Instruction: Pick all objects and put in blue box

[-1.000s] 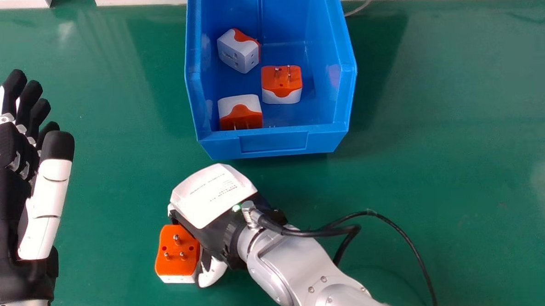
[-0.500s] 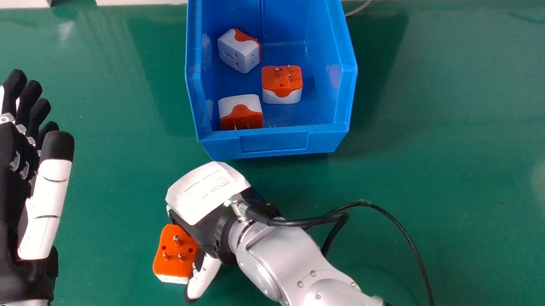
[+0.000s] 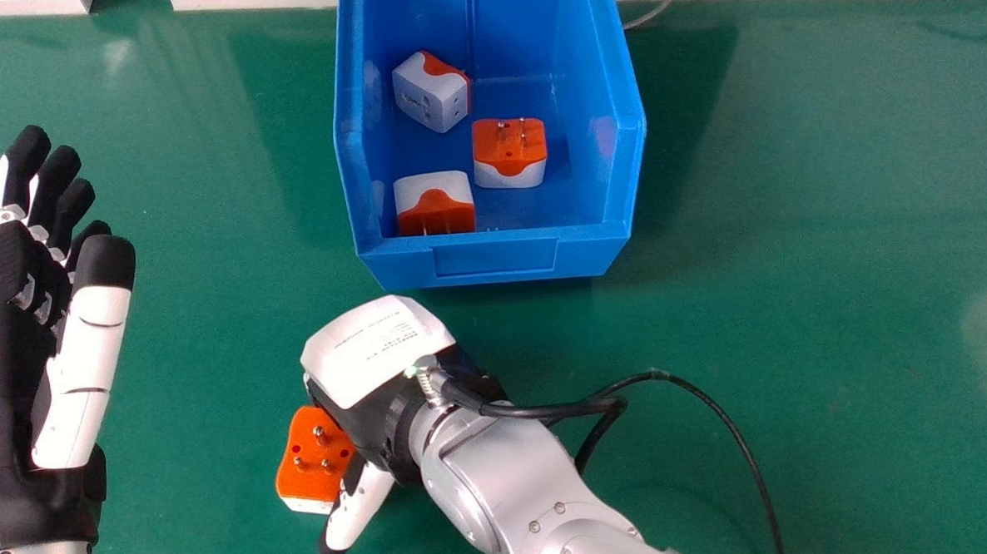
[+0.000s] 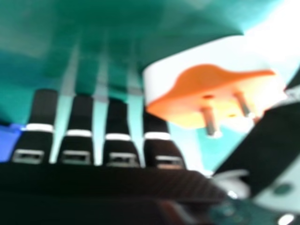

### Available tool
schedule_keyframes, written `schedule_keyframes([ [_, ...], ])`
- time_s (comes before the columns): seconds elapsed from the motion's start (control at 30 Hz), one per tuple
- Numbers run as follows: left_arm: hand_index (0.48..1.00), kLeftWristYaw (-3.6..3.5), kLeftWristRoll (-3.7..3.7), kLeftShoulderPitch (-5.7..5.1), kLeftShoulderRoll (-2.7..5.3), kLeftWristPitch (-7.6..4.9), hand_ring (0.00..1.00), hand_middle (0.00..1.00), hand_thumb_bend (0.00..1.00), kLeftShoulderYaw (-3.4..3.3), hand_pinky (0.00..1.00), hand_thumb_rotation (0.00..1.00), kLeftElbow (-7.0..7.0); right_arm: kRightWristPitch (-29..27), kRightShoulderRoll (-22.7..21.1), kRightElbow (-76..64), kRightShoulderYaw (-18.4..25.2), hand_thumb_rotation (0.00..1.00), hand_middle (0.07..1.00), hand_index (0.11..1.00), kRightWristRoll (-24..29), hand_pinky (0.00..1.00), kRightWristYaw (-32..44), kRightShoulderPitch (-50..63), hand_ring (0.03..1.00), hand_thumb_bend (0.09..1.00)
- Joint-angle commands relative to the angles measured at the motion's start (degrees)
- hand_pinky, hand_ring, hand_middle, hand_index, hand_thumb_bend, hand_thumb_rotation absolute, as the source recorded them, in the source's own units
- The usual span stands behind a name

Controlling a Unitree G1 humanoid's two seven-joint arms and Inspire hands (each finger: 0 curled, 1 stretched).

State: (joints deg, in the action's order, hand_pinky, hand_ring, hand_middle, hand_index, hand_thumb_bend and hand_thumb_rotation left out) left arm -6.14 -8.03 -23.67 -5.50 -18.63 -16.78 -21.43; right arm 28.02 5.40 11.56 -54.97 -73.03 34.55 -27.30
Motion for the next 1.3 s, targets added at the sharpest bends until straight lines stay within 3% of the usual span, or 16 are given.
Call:
schedule_keyframes([
  [0.0, 0.948, 0.29, 0.12, 0.3, -0.22, -0.55, 0.94, 0.95, 0.74, -0.29, 0.91, 0.76, -1.32, 0.14, -0.89, 1.38, -0.79, 0.54, 0.827, 0.747, -0.21, 0.7, 1.3, 1.55, 0.808, 0.733],
  [0.1, 0.947, 0.39, 0.66, 0.28, -0.35, -0.06, 0.94, 0.95, 0.74, -0.16, 0.91, 0.76, -1.67, 0.91, -0.17, 2.05, -0.46, 0.55, 0.827, 0.75, 0.06, 0.7, 0.16, 1.87, 0.806, 0.723],
  [0.27, 0.952, 0.02, -0.24, 0.77, -0.17, 0.0, 0.94, 0.95, 0.74, 0.21, 0.92, 0.77, -1.28, 0.68, 0.6, 4.2, -0.94, 0.55, 0.833, 0.759, -0.21, 0.7, -1.12, 0.98, 0.803, 0.665],
  [0.43, 0.957, 0.35, 0.48, 1.12, 0.09, -0.1, 0.95, 0.95, 0.74, 0.67, 0.93, 0.77, -1.18, 0.63, 1.99, 7.8, -1.57, 0.55, 0.832, 0.758, -1.24, 0.69, -1.09, -1.32, 0.798, 0.612],
  [0.53, 0.952, 0.36, 0.21, 1.39, 0.35, -0.68, 0.95, 0.95, 0.75, 0.86, 0.93, 0.77, -0.67, 0.65, 2.68, 9.71, -2.39, 0.49, 0.816, 0.743, -2.26, 0.68, -1.82, -2.27, 0.781, 0.576],
  [0.6, 0.952, 0.57, 0.7, 1.41, 0.44, -0.61, 0.95, 0.95, 0.75, 0.85, 0.94, 0.76, -0.59, 0.4, 2.67, 9.74, -2.86, 0.36, 0.799, 0.723, -2.52, 0.65, -1.78, -2.58, 0.763, 0.568],
  [0.63, 0.952, 0.71, 0.91, 1.39, 0.52, -0.54, 0.95, 0.95, 0.75, 0.86, 0.94, 0.76, -0.64, 0.26, 2.64, 9.74, -3.08, 0.36, 0.799, 0.723, -2.57, 0.65, -1.57, -2.77, 0.763, 0.568],
  [0.67, 0.953, 0.78, 0.85, 1.36, 0.62, -0.52, 0.95, 0.96, 0.75, 0.87, 0.94, 0.77, -0.7, 0.25, 2.66, 9.68, -3.2, 0.31, 0.793, 0.717, -2.57, 0.64, -1.61, -2.8, 0.756, 0.562],
  [0.73, 0.953, 0.62, 0.46, 1.36, 0.64, -0.76, 0.95, 0.96, 0.75, 0.84, 0.94, 0.77, -0.52, 0.39, 2.76, 9.7, -3.24, 0.31, 0.793, 0.717, -2.41, 0.64, -2.03, -2.67, 0.756, 0.562],
  [0.9, 0.953, 0.32, -0.03, 1.81, 0.54, -1.24, 0.95, 0.96, 0.76, 0.69, 0.94, 0.76, 0.34, 0.85, 3.04, 10.42, -3.75, 0.13, 0.754, 0.665, -2.9, 0.6, -2.49, -3.01, 0.724, 0.609],
  [1.07, 0.956, 0.53, 0.33, 2.05, 0.43, -1.08, 0.95, 0.96, 0.75, 0.64, 0.94, 0.77, 0.18, 0.18, 3.17, 10.74, -2.49, 0.11, 0.735, 0.638, -1.51, 0.59, -3.79, -2.76, 0.702, 0.623],
  [1.17, 0.957, 0.69, 0.58, 2.17, 0.4, -1.35, 0.95, 0.96, 0.76, 0.54, 0.94, 0.77, 0.21, -0.42, 2.86, 11.33, -2.61, 0.12, 0.674, 0.565, -1.48, 0.54, -4.62, -3.15, 0.63, 0.57],
  [1.27, 0.956, 0.93, 1.19, 2.11, 0.36, -1.28, 0.95, 0.96, 0.76, 0.47, 0.94, 0.77, -0.02, -0.68, 2.61, 11.43, -2.1, 0.12, 0.648, 0.549, -0.81, 0.52, -6.6, -2.77, 0.6, 0.56],
])
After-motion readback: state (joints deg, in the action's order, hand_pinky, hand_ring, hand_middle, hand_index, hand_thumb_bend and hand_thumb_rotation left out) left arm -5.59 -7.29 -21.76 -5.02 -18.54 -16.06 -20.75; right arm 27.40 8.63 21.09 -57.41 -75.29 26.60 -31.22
